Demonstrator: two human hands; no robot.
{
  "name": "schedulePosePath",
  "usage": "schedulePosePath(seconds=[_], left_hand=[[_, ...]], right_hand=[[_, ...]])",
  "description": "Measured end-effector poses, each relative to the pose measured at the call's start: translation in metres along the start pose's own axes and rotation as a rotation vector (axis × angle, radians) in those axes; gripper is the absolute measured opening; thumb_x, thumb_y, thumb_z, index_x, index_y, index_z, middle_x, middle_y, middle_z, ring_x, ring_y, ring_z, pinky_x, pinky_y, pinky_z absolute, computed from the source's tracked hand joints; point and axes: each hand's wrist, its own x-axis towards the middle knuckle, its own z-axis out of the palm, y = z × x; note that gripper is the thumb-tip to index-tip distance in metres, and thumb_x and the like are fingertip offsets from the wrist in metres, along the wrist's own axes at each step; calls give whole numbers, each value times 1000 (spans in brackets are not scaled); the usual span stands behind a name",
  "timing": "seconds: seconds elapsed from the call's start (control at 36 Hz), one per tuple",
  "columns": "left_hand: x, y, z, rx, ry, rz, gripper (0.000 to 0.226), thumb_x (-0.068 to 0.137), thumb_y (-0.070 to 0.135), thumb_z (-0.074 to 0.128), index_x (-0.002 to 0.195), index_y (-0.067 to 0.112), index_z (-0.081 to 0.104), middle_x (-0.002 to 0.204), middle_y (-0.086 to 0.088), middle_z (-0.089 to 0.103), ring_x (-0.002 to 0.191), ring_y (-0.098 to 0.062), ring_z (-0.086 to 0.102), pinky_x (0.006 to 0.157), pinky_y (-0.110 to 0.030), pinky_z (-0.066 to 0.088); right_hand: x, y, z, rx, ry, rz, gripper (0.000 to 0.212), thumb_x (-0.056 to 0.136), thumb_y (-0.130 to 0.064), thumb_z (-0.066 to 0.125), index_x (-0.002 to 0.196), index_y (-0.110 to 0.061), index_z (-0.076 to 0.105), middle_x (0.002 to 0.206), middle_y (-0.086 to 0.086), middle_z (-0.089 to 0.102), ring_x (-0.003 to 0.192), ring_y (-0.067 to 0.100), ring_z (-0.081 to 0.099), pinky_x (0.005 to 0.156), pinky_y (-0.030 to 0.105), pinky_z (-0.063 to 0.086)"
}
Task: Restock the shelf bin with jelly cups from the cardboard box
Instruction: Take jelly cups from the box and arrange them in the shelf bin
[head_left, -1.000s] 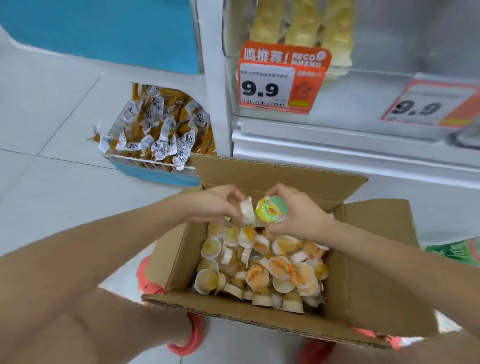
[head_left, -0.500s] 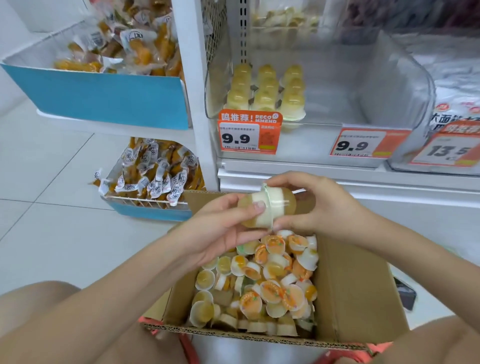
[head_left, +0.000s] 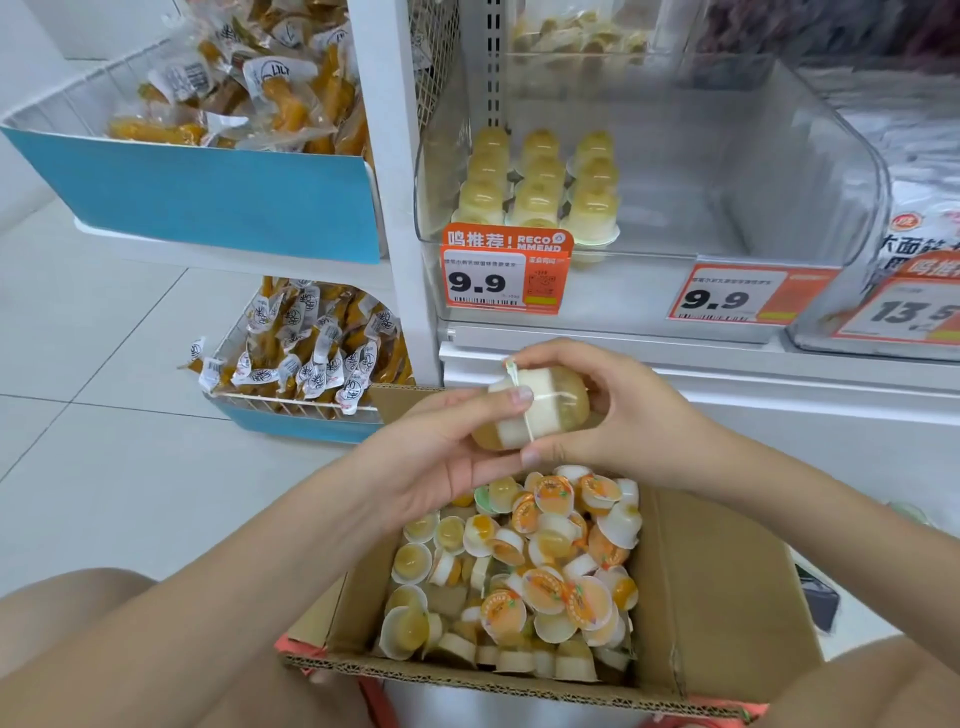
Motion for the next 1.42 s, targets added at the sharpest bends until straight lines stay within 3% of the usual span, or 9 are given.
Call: schedulePosePath(seconds=[0.14, 0.19, 0.25, 0.36, 0.47, 0.61, 0.78, 1.0, 1.42], left_hand=[[4, 22, 4, 41, -48, 53, 45, 77, 30, 69, 118, 13, 59, 119, -15, 65, 102, -24, 66, 88, -38, 54], [7, 30, 3, 406, 17, 158, 54, 76, 47, 65, 123, 23, 55, 125, -1, 62, 109, -17, 63, 91, -40, 53], [12, 36, 1, 874, 155, 314, 54, 74, 59, 64, 120, 30, 55, 121, 14, 58, 108, -3, 59, 89, -29, 51], [25, 39, -12, 1250, 219, 488, 32, 80, 34, 71, 109, 29, 58, 109, 15, 60, 94, 0, 58, 73, -14, 44], [39, 39, -18, 1413, 235, 513, 33, 84, 27, 67, 115, 27, 55, 117, 10, 56, 98, -7, 55, 66, -12, 37], [51, 45, -23, 1494, 242, 509, 51, 85, 28, 66, 130, 22, 43, 132, 3, 48, 103, -11, 53, 82, -21, 42], [61, 55, -33, 1468, 235, 524, 44, 84, 25, 67, 118, 24, 40, 118, 2, 48, 97, -12, 54, 84, -28, 47], [63, 54, -34, 1477, 219, 509, 46, 84, 28, 67, 117, 26, 35, 117, 4, 43, 101, -12, 54, 87, -33, 49], [60, 52, -33, 1494, 220, 508, 47, 84, 25, 67, 119, 23, 35, 119, 3, 42, 102, -12, 52, 85, -30, 48]], right_hand=[[6, -21, -18, -36, 145, -40, 69, 53, -52, 81, 116, -32, 60, 105, -10, 65, 95, 15, 62, 85, 33, 53], [6, -31, -31, -105, 285, -62, 66, 56, -49, 84, 114, -29, 60, 100, -16, 63, 91, 5, 61, 79, 20, 51], [5, -39, -47, -184, 449, -69, 59, 62, -41, 82, 114, -27, 59, 95, -21, 58, 85, 3, 58, 73, 16, 48], [28, -38, -96, -412, 598, 40, 59, 65, -39, 83, 118, -28, 59, 106, -8, 59, 95, 14, 54, 78, 20, 46], [69, -31, -134, -686, 340, 153, 65, 60, -38, 85, 119, -26, 61, 119, 2, 61, 112, 21, 53, 87, 26, 37], [109, -23, -134, -993, 21, 92, 63, 62, -34, 85, 119, -26, 61, 114, 5, 64, 101, 26, 56, 79, 28, 38], [128, -16, -129, -1174, -234, 4, 71, 60, -43, 86, 124, -28, 59, 119, -1, 63, 103, 24, 55, 81, 27, 37], [132, -5, -120, -1184, -333, -12, 76, 62, -45, 85, 128, -21, 56, 125, 2, 60, 111, 25, 53, 93, 33, 42], [127, -7, -121, -1093, -353, 19, 84, 66, -38, 84, 138, -20, 45, 136, 2, 50, 117, 23, 48, 94, 28, 35]])
